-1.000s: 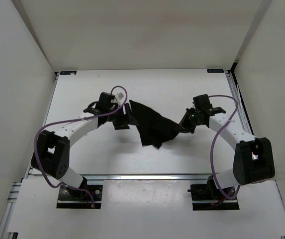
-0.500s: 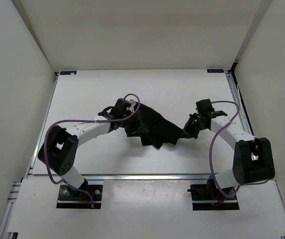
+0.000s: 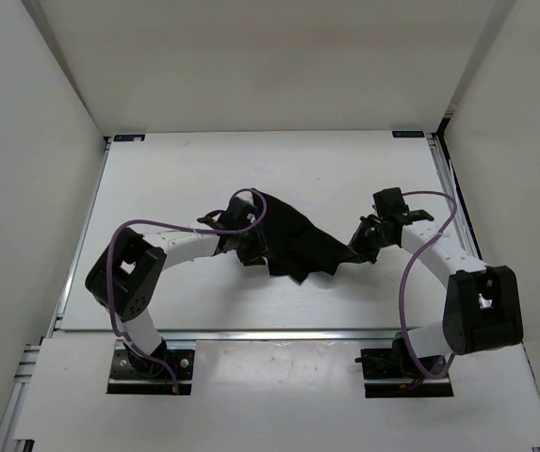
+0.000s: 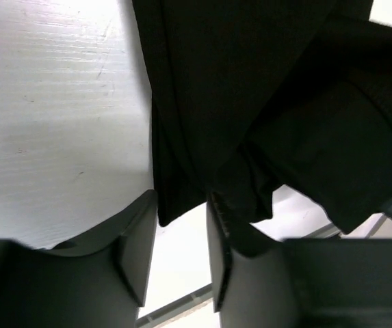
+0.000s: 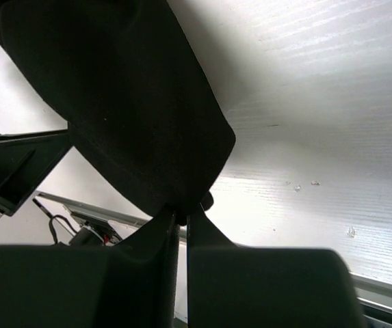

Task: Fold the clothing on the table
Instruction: Flatten the skirt out

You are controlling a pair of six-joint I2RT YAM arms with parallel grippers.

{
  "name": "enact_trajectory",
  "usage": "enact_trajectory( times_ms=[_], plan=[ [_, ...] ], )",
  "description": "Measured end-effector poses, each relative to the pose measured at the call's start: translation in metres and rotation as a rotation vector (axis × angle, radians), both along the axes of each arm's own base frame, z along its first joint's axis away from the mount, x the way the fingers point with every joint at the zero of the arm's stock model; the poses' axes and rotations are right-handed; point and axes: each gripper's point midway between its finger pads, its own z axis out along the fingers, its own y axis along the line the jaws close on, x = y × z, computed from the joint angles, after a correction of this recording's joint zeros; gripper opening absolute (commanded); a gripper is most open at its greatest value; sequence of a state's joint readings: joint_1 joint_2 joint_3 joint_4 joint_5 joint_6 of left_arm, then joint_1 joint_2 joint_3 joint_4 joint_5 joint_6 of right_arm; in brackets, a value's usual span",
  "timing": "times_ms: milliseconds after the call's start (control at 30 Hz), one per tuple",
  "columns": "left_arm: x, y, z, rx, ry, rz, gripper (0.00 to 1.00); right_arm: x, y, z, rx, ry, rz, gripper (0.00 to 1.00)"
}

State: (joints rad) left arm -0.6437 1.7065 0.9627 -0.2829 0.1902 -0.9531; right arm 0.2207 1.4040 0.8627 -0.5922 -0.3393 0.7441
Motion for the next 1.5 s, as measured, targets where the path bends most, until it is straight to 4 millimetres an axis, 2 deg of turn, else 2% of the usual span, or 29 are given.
enact_trajectory(
  times_ms=[100, 333, 567, 800, 867, 933, 1033, 1167, 1233, 1300, 1433, 1500],
  plan=[
    [0.002, -0.003, 0.001, -0.013, 0.001, 0.013, 0.39, -0.001, -0.003, 0.000, -0.004, 0.001, 0.000, 0.00],
    [0.006, -0.009, 0.006, -0.048, -0.001, 0.046, 0.46, -0.001, -0.008, 0.000, -0.009, 0.001, 0.000, 0.00],
    [0.008, -0.020, 0.011, -0.083, -0.014, 0.054, 0.45, -0.001, -0.011, -0.001, -0.013, -0.003, 0.007, 0.00],
    [0.007, -0.029, -0.001, -0.041, -0.006, 0.039, 0.43, -0.004, -0.013, -0.002, -0.015, 0.004, 0.017, 0.00],
    [0.006, -0.029, -0.006, -0.013, -0.004, 0.033, 0.37, -0.003, -0.014, -0.002, -0.016, 0.004, 0.016, 0.00],
    [0.007, -0.029, -0.012, 0.008, -0.003, 0.033, 0.02, -0.003, -0.014, -0.002, -0.013, 0.004, 0.014, 0.01],
    [0.005, -0.028, -0.021, 0.030, 0.005, 0.023, 0.00, -0.003, -0.015, 0.000, -0.009, 0.000, 0.012, 0.00],
    [0.009, -0.027, -0.019, 0.012, 0.008, 0.021, 0.00, 0.000, -0.019, 0.005, -0.001, -0.018, -0.004, 0.00],
    [0.016, -0.021, -0.015, 0.002, 0.006, 0.035, 0.00, 0.001, -0.024, 0.006, 0.007, -0.024, -0.020, 0.00],
    [0.030, -0.005, -0.004, -0.005, -0.014, 0.071, 0.00, 0.001, -0.032, 0.004, 0.013, -0.023, -0.042, 0.00],
    [0.069, 0.035, 0.035, -0.017, -0.111, 0.170, 0.00, -0.008, -0.044, -0.009, 0.020, 0.014, -0.068, 0.00],
    [0.082, 0.055, 0.054, -0.020, -0.162, 0.211, 0.00, -0.014, -0.044, -0.013, 0.033, 0.034, -0.059, 0.00]
  ],
)
